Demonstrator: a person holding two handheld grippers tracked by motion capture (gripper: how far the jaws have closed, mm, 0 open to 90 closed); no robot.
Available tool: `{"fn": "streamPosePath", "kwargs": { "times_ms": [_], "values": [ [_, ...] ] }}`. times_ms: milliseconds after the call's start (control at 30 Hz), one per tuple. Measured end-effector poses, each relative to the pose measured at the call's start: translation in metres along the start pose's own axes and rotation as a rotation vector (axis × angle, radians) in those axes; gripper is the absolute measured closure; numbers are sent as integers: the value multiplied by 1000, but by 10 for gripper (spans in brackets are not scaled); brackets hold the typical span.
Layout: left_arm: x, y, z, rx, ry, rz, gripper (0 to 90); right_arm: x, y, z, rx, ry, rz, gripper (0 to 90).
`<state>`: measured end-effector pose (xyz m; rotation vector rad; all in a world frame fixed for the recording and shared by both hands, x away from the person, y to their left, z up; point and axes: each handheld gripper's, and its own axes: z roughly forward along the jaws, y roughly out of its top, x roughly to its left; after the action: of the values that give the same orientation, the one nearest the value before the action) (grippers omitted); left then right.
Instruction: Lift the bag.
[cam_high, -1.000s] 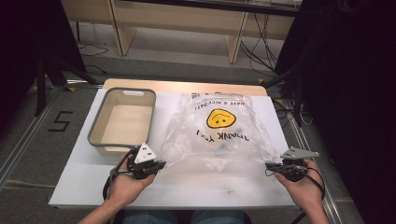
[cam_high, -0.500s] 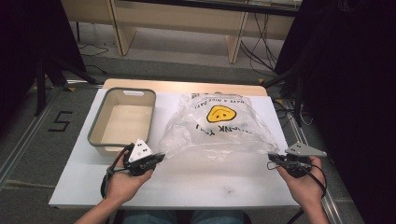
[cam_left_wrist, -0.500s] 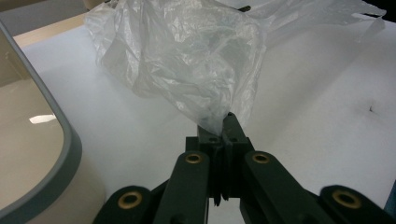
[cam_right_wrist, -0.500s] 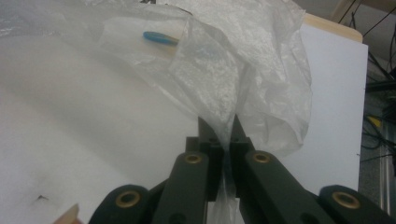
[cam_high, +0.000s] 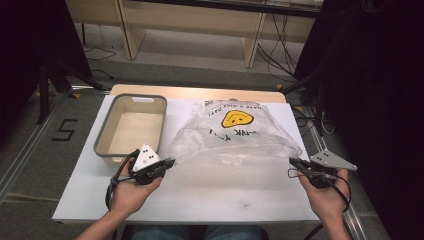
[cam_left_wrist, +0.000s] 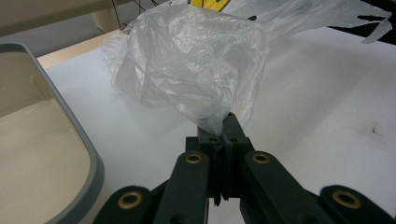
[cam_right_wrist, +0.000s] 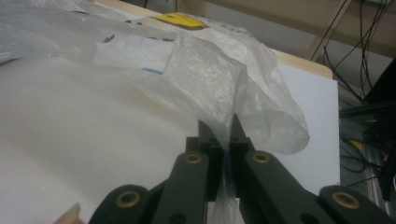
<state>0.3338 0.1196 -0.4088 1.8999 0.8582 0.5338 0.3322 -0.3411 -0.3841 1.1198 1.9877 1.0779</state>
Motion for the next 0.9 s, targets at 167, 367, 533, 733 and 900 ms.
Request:
{"fn": "streamPosePath", "kwargs": {
  "times_ms": [167, 367, 533, 733, 900],
  "values": [
    [2, 5, -2, -25, 11, 2, 893, 2, 5, -3, -28, -12, -7, 900],
    [5, 9, -5, -63, 16, 0, 893, 3, 8, -5, -53, -17, -7, 900],
    [5, 12, -8, -89, 19, 3, 893, 3, 10, -7, -78, -24, -3, 900],
    [5, 16, -9, -124, 25, 9, 893, 2, 13, -8, -103, -32, 1, 900],
    [6, 19, -9, -147, 34, 14, 893, 2, 14, -8, -114, -34, 5, 900]
  ]
}}
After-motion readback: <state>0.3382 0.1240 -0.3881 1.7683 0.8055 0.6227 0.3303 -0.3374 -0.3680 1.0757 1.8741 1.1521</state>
